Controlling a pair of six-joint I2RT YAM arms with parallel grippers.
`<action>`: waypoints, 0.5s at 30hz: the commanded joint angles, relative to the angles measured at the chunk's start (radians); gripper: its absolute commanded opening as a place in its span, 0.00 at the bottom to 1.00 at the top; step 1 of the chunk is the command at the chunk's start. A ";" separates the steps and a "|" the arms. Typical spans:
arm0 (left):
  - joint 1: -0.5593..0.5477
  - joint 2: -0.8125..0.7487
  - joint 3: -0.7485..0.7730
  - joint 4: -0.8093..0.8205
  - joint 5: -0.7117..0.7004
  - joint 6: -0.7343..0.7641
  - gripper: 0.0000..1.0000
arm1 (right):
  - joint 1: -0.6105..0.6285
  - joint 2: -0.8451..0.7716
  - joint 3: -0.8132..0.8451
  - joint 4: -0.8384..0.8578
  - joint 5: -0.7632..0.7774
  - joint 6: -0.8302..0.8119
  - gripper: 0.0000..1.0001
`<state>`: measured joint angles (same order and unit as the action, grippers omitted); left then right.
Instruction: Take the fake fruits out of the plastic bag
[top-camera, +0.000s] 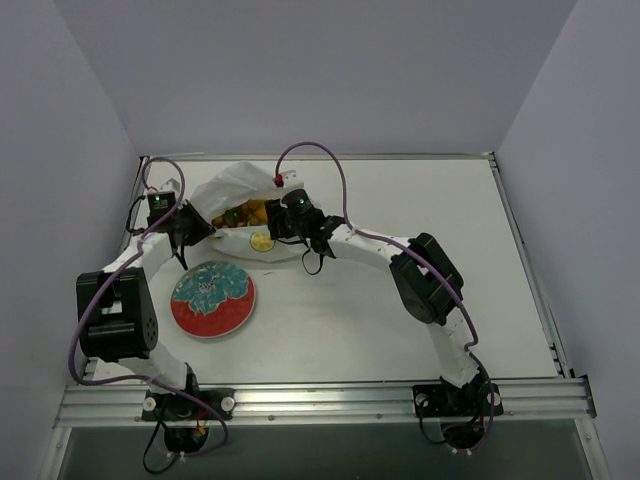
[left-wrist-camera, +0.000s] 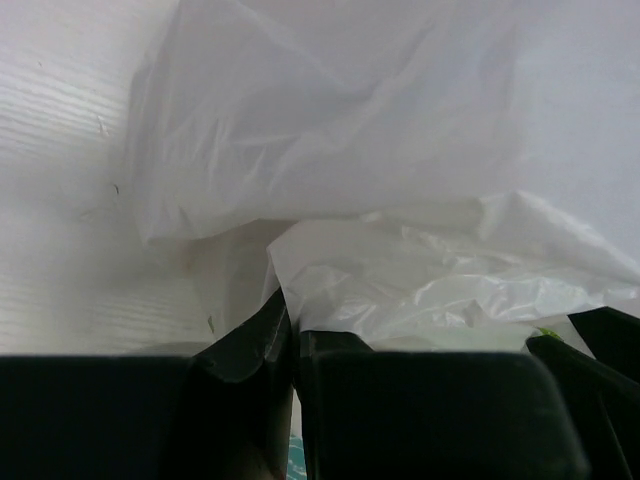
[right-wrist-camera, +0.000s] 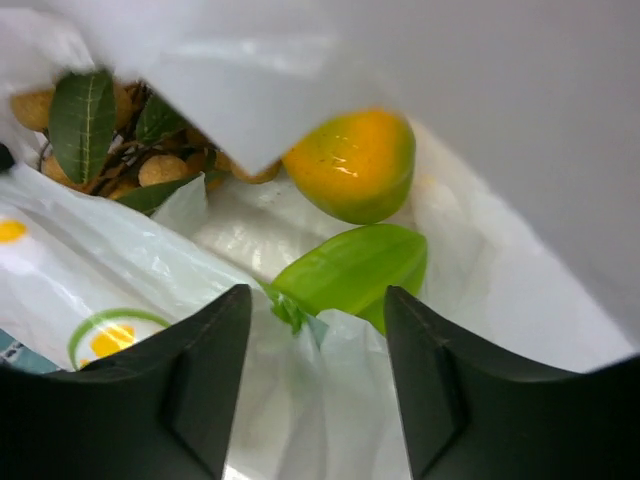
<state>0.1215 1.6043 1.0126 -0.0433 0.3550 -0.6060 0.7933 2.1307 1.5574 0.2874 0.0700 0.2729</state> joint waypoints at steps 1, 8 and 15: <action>-0.019 -0.078 -0.031 0.082 0.022 -0.046 0.02 | 0.007 -0.040 0.041 0.045 -0.018 0.064 0.55; -0.062 -0.110 -0.063 0.102 -0.016 -0.090 0.03 | 0.017 0.026 0.053 0.182 0.097 0.253 0.49; -0.062 -0.121 -0.045 0.066 -0.027 -0.104 0.02 | 0.021 0.135 0.134 0.254 0.217 0.344 0.43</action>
<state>0.0563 1.5257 0.9237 0.0204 0.3462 -0.6930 0.8066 2.2330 1.6447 0.4679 0.1963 0.5480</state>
